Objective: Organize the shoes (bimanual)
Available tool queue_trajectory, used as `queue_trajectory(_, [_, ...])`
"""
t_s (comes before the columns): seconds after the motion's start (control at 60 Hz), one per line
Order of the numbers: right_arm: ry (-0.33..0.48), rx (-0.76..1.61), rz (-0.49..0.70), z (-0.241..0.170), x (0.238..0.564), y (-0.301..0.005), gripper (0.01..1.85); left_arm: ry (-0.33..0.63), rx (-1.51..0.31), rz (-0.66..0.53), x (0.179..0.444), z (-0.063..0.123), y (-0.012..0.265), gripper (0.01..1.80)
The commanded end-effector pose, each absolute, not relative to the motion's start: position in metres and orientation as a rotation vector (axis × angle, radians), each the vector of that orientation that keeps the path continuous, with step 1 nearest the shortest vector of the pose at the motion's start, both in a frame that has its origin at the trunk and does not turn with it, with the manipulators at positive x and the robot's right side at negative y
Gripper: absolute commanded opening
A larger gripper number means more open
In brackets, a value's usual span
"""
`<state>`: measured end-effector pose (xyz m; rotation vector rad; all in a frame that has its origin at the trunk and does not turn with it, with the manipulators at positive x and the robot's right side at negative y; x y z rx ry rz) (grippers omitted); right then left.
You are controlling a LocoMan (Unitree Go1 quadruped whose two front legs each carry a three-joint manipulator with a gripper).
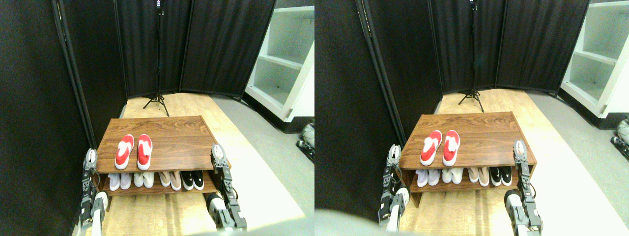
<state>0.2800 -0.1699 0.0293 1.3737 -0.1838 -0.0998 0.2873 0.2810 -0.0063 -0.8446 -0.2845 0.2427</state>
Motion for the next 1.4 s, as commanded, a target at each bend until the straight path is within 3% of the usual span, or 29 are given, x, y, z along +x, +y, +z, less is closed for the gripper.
queue_trajectory(0.017, [-0.208,1.394,-0.076,0.034,0.282,-0.168,0.01,-0.278,-0.827,0.233,0.298,-0.006,0.280,0.01])
queue_trajectory(0.283, [-0.217,1.384,-0.082,0.034,0.282,-0.171,0.01,-0.168,-0.792,0.285,0.334,-0.028,0.272,0.01])
queue_trajectory(0.683, [-0.228,1.384,-0.087,0.034,0.283,-0.171,0.01,-0.014,-0.792,0.325,0.347,-0.051,0.244,0.01])
queue_trajectory(1.133, [-0.233,1.381,-0.090,0.034,0.282,-0.170,0.01,0.083,-0.890,0.281,0.353,-0.047,0.203,0.01])
queue_trajectory(1.4, [-0.241,1.375,-0.095,0.034,0.280,-0.171,0.01,0.113,-0.938,0.196,0.354,-0.051,0.188,0.01])
